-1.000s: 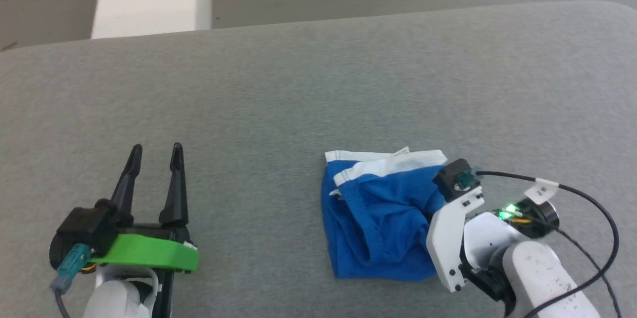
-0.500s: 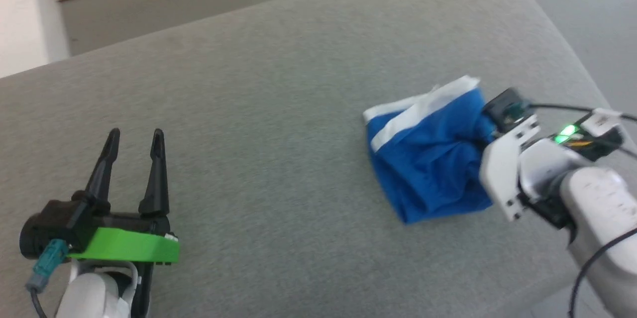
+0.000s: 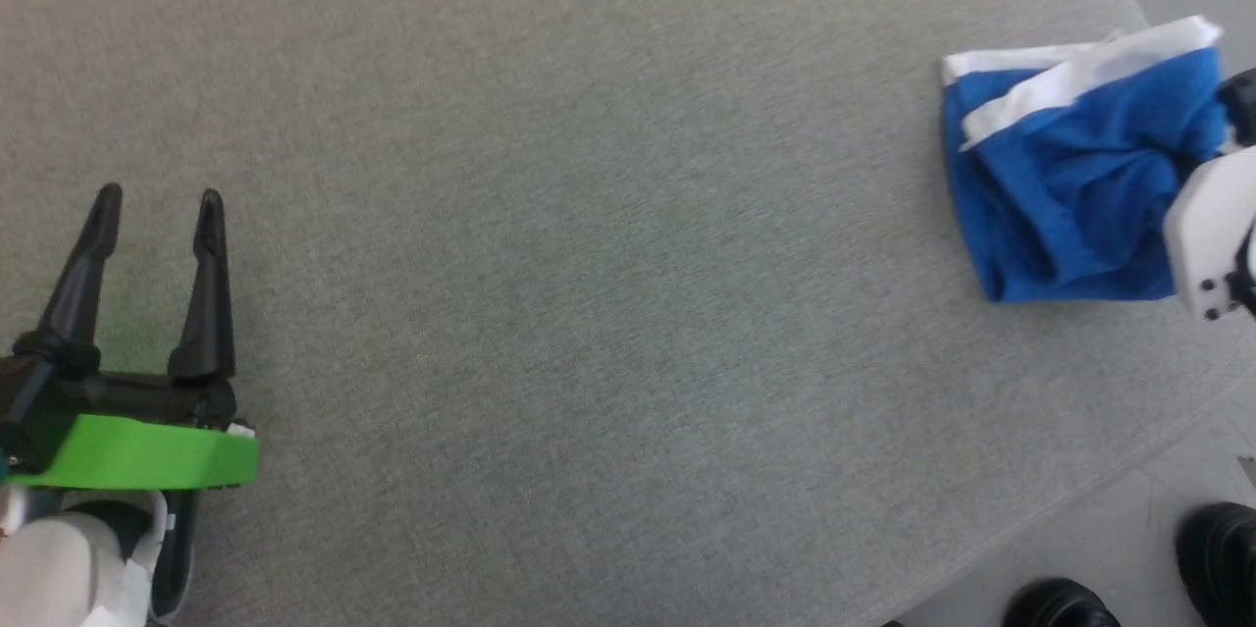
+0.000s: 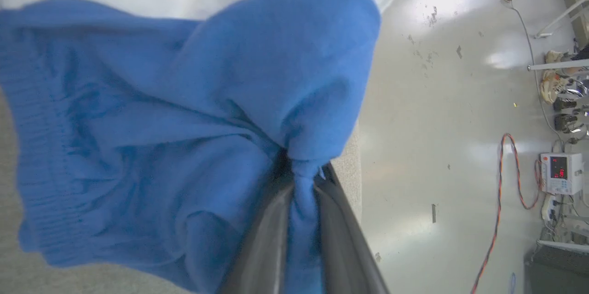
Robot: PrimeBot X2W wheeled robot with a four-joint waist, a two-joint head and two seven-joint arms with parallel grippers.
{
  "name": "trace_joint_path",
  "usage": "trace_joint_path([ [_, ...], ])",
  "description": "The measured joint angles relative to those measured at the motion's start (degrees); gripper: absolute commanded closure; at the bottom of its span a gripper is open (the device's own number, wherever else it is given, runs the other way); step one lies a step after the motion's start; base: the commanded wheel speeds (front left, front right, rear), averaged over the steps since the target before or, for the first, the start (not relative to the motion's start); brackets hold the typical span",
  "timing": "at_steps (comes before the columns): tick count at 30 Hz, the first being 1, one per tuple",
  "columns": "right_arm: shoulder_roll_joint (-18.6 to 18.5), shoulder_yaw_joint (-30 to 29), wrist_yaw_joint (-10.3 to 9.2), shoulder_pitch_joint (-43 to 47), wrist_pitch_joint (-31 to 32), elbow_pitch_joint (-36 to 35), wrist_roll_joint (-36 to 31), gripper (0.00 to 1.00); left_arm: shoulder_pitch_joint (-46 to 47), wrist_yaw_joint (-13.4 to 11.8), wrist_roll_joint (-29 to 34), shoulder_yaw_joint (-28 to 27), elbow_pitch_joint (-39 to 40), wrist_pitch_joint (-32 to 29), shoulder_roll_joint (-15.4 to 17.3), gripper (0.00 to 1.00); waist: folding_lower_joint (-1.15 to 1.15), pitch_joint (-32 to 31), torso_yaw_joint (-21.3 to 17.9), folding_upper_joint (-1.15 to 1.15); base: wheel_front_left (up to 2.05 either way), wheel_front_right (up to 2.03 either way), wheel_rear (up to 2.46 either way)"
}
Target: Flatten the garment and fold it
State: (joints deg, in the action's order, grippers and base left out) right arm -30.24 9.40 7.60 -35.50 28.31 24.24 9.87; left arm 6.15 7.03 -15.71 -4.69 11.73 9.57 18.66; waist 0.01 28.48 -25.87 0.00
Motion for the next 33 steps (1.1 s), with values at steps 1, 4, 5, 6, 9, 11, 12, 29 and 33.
trace_joint_path([
  [1,0.1,-1.2,0.0,-0.1,-0.3,0.6,-0.6,1.0,0.0,0.0,0.0,-0.2,0.4,-0.4,0.2,0.0,0.0,0.8,0.1,0.0,0.0,0.0,0.0],
  [4,1.2,-5.9,0.0,-0.4,-1.1,2.9,-2.9,1.0,-0.2,0.0,0.0,-0.6,1.6,-1.0,1.1,0.0,0.0,3.2,0.6,0.0,0.0,0.0,0.0],
  [5,1.6,-7.4,0.0,-0.6,-1.6,3.6,-3.9,1.0,-0.2,0.0,0.0,-0.7,1.9,-1.0,1.3,0.0,0.0,4.0,0.8,0.0,0.0,0.0,0.0],
  [6,2.1,-8.9,0.0,-0.7,-2.4,4.0,-4.7,1.0,-0.2,0.0,-0.2,-0.6,2.3,-1.2,1.4,0.0,0.0,4.6,1.0,0.0,0.0,0.0,0.0],
  [9,3.2,-12.7,0.0,-1.0,-4.8,5.2,-7.6,0.0,-0.2,0.0,-0.4,-0.4,3.3,-1.7,1.6,0.0,0.0,6.1,1.8,0.0,0.0,0.0,0.0],
  [11,3.7,-15.1,0.0,-1.2,-6.4,6.2,-8.7,0.0,-0.2,0.0,-0.4,-0.4,3.7,-1.7,1.9,0.0,0.0,6.7,2.3,0.0,0.0,0.0,0.0],
  [12,3.8,-16.1,0.0,-1.4,-7.2,6.7,-9.5,0.0,-0.2,0.0,-0.4,-0.3,3.8,-1.8,2.1,0.0,0.0,6.9,2.6,0.0,0.0,0.0,0.0],
  [29,5.9,-17.9,0.0,-4.8,-30.2,-4.3,-5.1,0.0,0.1,-1.8,-0.4,2.5,-4.3,2.8,-1.6,0.0,0.0,0.3,5.2,0.0,0.0,0.0,0.0],
  [33,9.7,-17.6,0.0,-4.1,-32.3,-12.6,-3.0,0.0,0.8,-2.6,-0.4,3.0,-6.6,4.0,-3.6,0.0,0.0,-3.2,6.7,0.0,0.0,0.0,0.0],
])
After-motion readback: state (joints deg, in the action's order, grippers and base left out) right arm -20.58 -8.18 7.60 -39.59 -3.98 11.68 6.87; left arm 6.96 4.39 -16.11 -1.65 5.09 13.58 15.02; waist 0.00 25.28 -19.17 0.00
